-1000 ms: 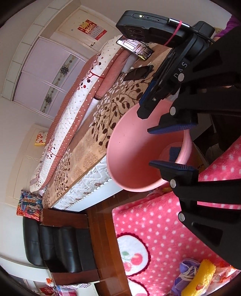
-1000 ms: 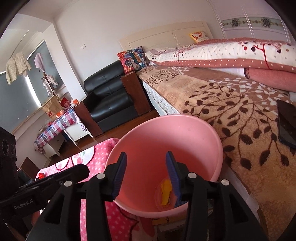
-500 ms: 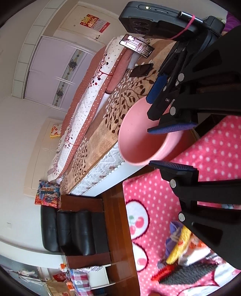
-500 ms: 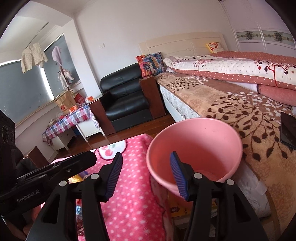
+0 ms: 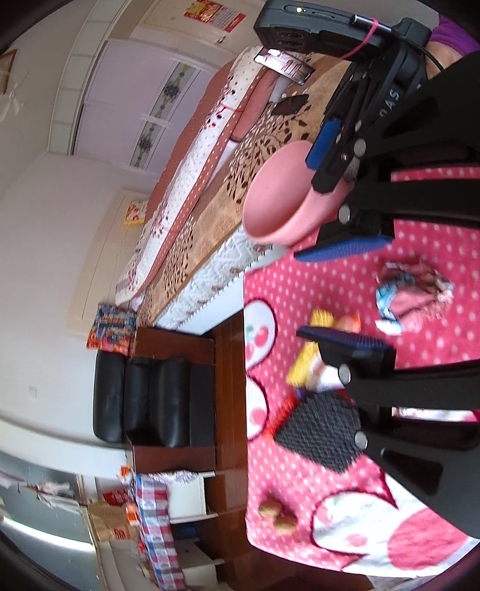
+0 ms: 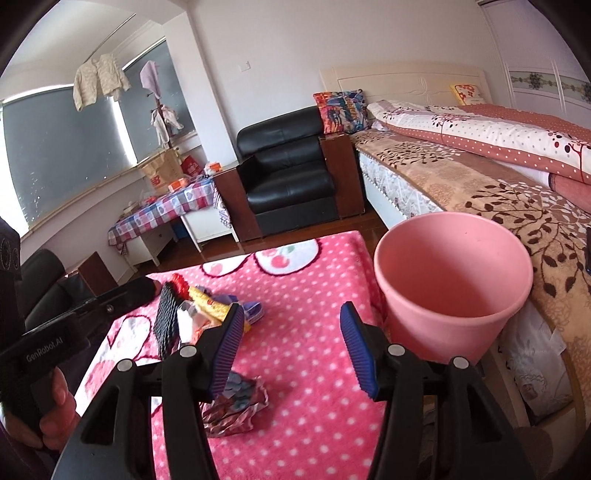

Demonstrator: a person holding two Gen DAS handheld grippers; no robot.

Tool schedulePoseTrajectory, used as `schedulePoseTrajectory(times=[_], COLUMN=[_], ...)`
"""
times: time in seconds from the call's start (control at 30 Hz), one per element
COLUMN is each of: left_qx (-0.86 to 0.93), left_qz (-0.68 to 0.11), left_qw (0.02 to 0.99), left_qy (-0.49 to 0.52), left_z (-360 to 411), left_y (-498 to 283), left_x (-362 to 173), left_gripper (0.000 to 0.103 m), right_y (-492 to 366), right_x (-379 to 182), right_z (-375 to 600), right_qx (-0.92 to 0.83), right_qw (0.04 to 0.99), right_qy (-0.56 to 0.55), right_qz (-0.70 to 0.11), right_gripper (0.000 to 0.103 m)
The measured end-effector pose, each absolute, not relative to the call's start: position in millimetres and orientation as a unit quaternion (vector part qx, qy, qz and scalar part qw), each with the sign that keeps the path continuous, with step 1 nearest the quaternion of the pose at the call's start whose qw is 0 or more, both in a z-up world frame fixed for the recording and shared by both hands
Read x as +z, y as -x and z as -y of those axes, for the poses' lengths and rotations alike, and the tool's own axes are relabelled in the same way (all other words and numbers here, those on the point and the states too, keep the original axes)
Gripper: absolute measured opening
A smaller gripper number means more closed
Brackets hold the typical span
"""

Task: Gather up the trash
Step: 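Move the left tool back over the trash on the blanket, then close the left tool on the clear plastic bag with barcode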

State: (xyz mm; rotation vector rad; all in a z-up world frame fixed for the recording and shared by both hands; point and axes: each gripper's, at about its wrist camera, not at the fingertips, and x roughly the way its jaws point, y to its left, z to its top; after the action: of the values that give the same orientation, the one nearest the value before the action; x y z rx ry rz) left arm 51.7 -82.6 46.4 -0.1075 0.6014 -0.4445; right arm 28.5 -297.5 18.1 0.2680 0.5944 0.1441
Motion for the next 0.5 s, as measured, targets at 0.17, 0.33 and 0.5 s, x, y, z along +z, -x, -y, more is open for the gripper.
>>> schedulePoseTrajectory(times=[0.17,0.33,0.5], left_qx=[-0.175,-0.141,-0.116], left_qz=[-0.300,-0.310,-0.337], left_qw=[0.935,0.938,0.933], left_qy=[0.069,0.063,0.059], left_z=[38,14,-6], left_y=[-49,-42,-37], left_x=[36,22,-2], left_gripper=[0.042,0.042,0.042], right_y=[-23,-23,-23], right_x=[11,1,-14], right_z=[281,269,257], right_qx=[0.083,0.099,0.112], right_qw=[0.941,0.934,0.926], right_qy=[-0.124,-0.116,-0.110], right_qz=[-0.304,-0.322,-0.344], right_gripper=[0.055,0.056,0.056])
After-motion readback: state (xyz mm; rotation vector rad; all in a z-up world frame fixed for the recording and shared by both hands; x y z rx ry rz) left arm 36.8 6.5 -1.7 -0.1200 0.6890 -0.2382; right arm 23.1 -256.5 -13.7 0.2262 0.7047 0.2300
